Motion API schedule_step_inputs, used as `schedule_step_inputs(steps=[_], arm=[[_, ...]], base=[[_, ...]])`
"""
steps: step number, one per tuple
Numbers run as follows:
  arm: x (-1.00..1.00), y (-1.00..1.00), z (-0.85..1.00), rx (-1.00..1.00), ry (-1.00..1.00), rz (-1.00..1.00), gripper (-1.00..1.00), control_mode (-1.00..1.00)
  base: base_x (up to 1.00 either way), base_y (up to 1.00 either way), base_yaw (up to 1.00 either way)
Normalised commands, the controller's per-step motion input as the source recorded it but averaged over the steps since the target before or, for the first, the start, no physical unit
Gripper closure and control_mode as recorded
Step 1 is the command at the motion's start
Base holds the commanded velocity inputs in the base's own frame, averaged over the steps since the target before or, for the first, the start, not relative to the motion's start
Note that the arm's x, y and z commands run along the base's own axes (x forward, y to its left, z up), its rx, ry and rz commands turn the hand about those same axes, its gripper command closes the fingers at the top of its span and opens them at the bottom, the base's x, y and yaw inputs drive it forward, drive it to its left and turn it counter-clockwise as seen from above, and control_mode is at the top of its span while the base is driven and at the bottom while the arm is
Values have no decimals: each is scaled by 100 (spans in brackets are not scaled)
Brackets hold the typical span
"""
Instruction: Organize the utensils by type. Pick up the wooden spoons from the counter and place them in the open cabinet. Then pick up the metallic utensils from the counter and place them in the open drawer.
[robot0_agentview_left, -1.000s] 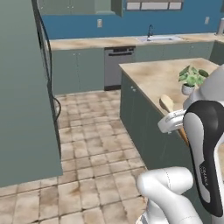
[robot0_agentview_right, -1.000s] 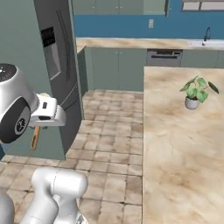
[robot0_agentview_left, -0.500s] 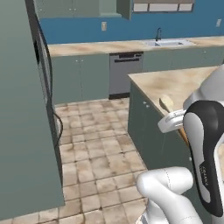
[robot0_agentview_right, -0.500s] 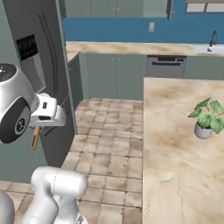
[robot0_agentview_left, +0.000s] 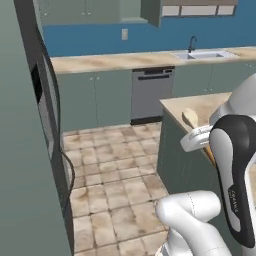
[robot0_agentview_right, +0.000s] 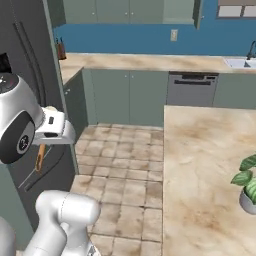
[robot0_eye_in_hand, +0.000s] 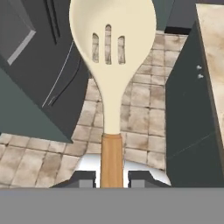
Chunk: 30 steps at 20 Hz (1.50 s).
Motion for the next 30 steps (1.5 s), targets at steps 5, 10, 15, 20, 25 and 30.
schedule_step_inputs(steps=[5,10,15,20,25,30], arm=[[0,0,0,0,0,0,100,100],[0,0,0,0,0,0,100,100],[0,0,0,0,0,0,100,100],[0,0,0,0,0,0,100,100],[0,0,0,0,0,0,100,100],[0,0,0,0,0,0,100,100]], base=[[100,0,0],[100,0,-1],[100,0,-2],[100,0,-2],[100,0,-3],[100,0,-3]])
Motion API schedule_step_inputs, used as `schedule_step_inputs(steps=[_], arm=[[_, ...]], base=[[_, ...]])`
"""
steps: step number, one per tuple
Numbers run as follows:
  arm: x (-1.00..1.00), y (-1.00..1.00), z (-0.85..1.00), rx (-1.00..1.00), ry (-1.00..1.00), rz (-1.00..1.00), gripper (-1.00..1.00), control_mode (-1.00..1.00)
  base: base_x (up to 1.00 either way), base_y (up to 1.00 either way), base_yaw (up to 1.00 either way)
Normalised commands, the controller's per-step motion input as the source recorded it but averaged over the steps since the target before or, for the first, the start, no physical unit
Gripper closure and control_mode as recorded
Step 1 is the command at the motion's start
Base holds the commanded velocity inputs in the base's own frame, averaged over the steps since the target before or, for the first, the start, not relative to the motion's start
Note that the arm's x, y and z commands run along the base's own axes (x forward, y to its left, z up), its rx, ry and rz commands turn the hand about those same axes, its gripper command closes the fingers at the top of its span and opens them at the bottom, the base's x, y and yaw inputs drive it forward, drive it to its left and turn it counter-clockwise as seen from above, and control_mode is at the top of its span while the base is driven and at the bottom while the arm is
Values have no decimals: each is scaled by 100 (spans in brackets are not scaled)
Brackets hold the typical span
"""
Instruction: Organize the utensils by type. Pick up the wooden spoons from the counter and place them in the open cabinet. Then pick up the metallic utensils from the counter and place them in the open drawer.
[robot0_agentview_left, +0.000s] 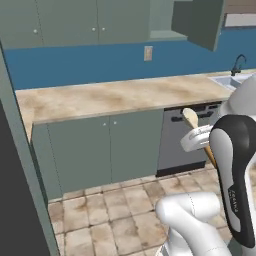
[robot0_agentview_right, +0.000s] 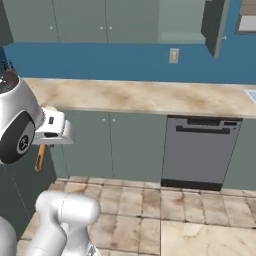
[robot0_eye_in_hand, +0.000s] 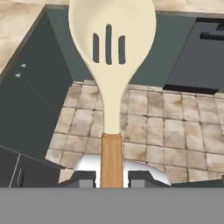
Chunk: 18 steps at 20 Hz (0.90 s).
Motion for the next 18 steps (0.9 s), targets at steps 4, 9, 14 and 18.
schedule_step_inputs(steps=[4,9,14,18], arm=[[0,0,0,0,0,0,100,100],[0,0,0,0,0,0,100,100],[0,0,0,0,0,0,100,100],[0,0,0,0,0,0,100,100]], base=[[100,0,-2],[78,-3,-2],[59,-21,-2],[94,-21,0]])
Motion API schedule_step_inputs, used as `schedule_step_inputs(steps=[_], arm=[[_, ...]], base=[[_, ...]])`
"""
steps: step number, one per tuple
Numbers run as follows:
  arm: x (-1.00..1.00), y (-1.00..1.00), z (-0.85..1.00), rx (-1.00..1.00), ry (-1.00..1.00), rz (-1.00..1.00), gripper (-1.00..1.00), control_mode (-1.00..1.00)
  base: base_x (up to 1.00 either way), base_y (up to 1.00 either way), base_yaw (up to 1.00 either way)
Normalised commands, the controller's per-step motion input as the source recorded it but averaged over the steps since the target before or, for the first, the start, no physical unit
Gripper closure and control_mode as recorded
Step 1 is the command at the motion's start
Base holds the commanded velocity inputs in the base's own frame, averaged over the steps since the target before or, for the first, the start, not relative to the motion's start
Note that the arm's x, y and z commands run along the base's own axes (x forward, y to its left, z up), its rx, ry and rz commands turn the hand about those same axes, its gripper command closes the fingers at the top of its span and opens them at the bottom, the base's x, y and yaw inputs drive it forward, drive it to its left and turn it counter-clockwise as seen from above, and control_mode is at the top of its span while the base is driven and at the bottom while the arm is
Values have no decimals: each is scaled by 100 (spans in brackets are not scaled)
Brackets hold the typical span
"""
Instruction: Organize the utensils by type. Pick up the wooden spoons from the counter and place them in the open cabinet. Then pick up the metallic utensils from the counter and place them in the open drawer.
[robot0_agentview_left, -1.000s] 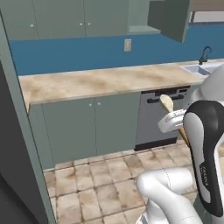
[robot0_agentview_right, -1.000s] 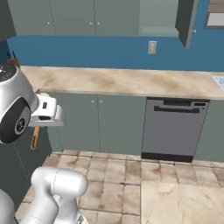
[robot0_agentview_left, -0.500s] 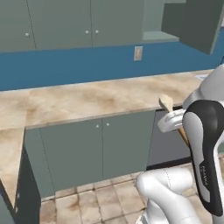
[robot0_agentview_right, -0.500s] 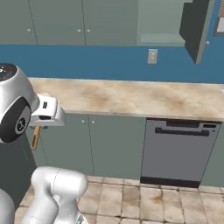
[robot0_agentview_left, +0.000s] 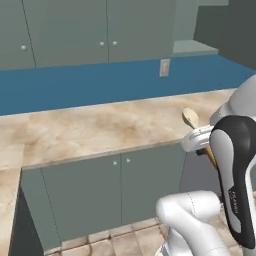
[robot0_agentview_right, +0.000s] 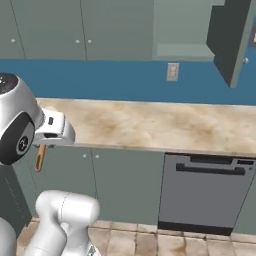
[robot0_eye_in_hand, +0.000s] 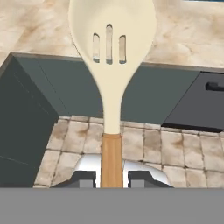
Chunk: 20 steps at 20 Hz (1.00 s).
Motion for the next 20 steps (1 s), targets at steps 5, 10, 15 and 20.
schedule_step_inputs(steps=[5,10,15,20], arm=[[0,0,0,0,0,0,100,100],[0,0,0,0,0,0,100,100],[0,0,0,0,0,0,100,100],[0,0,0,0,0,0,100,100]], base=[[93,-23,-3],[20,-46,-12],[3,-52,-1],[43,-58,1]])
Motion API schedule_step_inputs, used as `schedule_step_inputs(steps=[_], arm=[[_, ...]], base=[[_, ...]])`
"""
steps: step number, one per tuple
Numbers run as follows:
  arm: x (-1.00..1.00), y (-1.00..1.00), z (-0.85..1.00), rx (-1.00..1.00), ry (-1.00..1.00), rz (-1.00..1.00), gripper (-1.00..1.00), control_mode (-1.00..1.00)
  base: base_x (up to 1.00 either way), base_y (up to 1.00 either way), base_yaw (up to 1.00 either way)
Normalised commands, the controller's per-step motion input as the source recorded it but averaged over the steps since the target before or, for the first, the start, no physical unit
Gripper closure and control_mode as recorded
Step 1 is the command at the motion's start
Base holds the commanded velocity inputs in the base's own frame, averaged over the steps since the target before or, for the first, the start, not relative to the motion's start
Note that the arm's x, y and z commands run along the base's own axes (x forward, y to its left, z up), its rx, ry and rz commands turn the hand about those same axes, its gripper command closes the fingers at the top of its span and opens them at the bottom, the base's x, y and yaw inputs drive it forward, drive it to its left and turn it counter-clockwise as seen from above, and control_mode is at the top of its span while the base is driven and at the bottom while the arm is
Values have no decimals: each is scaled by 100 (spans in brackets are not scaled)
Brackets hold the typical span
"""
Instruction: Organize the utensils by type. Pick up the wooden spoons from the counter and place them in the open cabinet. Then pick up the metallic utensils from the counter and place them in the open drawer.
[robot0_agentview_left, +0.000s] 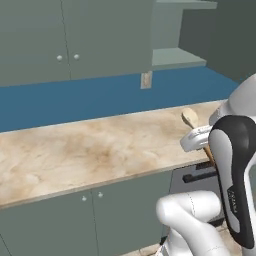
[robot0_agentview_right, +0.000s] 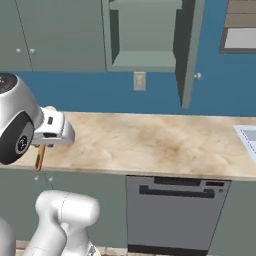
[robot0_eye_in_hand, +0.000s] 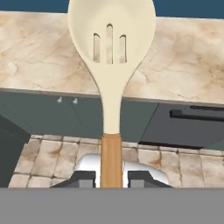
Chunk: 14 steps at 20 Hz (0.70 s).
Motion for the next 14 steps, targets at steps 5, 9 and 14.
schedule_step_inputs(steps=[5,9,14], arm=[[0,0,0,0,0,0,100,100],[0,0,0,0,0,0,100,100],[0,0,0,0,0,0,100,100]], base=[[81,-35,3],[63,-29,1],[47,-31,4]])
